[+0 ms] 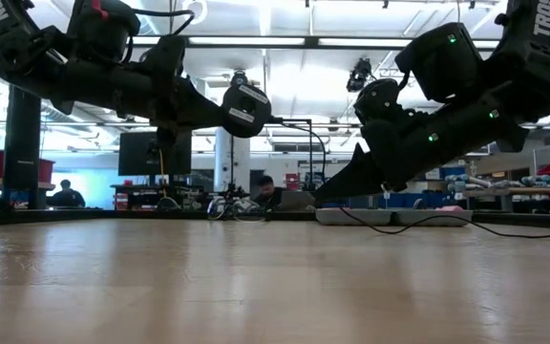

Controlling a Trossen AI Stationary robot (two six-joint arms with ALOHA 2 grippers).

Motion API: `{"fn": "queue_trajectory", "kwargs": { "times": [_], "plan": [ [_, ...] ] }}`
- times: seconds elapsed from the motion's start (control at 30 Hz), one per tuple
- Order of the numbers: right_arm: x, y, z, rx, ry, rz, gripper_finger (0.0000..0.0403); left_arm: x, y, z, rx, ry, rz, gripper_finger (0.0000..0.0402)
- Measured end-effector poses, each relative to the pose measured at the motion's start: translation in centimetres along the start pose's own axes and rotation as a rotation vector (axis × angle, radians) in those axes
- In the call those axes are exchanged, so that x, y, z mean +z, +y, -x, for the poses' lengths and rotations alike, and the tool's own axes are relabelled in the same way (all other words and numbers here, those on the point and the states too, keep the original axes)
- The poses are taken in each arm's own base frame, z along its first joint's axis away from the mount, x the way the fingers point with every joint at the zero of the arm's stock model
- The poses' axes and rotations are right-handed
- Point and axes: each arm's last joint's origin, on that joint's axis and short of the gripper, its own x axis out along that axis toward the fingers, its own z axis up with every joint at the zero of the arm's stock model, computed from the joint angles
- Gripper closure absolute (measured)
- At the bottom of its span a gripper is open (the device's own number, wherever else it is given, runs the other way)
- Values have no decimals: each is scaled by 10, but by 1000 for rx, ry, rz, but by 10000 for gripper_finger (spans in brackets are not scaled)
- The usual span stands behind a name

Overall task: Coil cords
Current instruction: Coil the black wire onto the spool

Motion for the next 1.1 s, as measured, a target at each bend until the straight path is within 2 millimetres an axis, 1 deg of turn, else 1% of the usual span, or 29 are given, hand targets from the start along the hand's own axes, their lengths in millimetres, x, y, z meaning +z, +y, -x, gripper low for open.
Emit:
{"fn": "queue_trajectory", "kwargs": {
  "times": [0.7, 1.1],
  "plan": [
    [0, 0, 0, 0, 0, 0, 319, -2, -4, 1, -56, 25, -1, 401],
    [0, 0, 0, 0, 0, 0, 319, -2, -4, 1, -58, 27, -1, 401]
  ]
}}
